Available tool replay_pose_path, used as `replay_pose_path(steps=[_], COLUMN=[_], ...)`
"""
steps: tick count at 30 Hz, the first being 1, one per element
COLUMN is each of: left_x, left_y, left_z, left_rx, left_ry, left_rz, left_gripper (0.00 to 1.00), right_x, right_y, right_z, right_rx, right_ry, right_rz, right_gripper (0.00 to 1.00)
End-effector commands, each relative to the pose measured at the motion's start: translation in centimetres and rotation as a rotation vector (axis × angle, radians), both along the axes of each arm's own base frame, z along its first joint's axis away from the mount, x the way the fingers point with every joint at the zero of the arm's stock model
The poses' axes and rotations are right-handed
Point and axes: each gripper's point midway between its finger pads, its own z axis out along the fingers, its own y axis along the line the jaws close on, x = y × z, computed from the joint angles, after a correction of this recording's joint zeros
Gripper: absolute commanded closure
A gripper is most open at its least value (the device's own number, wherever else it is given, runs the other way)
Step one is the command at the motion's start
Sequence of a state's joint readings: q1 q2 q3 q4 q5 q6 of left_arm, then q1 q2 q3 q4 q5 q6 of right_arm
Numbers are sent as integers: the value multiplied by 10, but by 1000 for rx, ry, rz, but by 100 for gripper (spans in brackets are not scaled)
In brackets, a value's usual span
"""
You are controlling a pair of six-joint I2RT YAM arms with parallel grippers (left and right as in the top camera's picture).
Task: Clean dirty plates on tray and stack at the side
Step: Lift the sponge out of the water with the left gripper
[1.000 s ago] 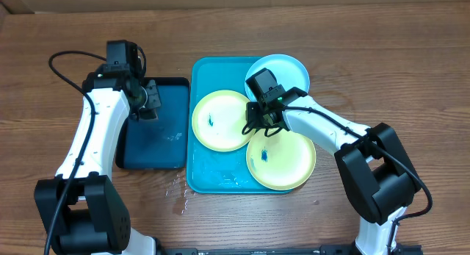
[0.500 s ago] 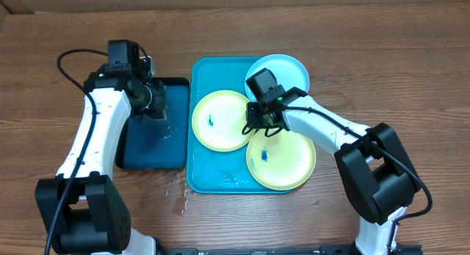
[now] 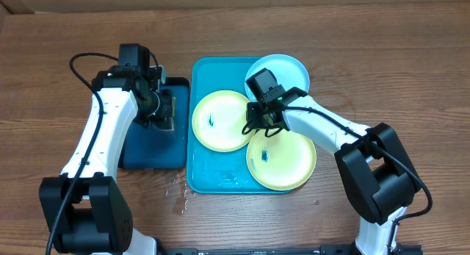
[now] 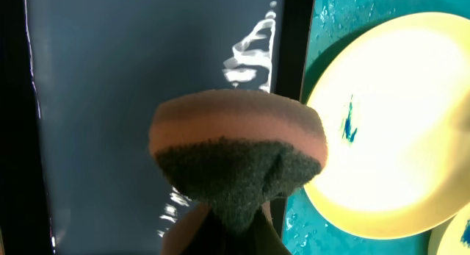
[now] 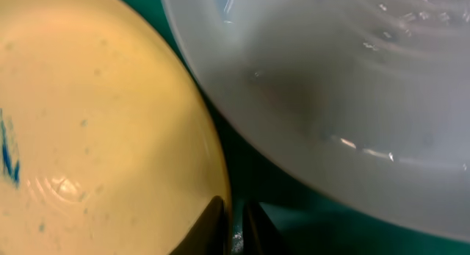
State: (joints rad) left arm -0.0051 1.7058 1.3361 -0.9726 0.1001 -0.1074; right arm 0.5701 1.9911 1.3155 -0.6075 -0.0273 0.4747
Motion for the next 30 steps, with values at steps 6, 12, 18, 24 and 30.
replay_pose_path(steps=[6,12,18,24,30], left_x=[3,5,4,4,4], left_y=[5,8,8,8,8], left_z=[7,7,7,7,7], left_rx=[34,51,51,51,51], left_ry=[-21,-26,-25,-25,-25], left_rz=[3,8,7,7,7], left_gripper=[96,96,96,96,96], right_x=[7,9,6,8,9], right_y=[5,7,11,14,14], right_z=[6,7,7,8,9], right_rx=[25,30,55,73,74], right_ry=[-7,-16,3,-3,-9], right_rz=[4,5,-1,-6,-7], right_gripper=[83,96,95,83,96])
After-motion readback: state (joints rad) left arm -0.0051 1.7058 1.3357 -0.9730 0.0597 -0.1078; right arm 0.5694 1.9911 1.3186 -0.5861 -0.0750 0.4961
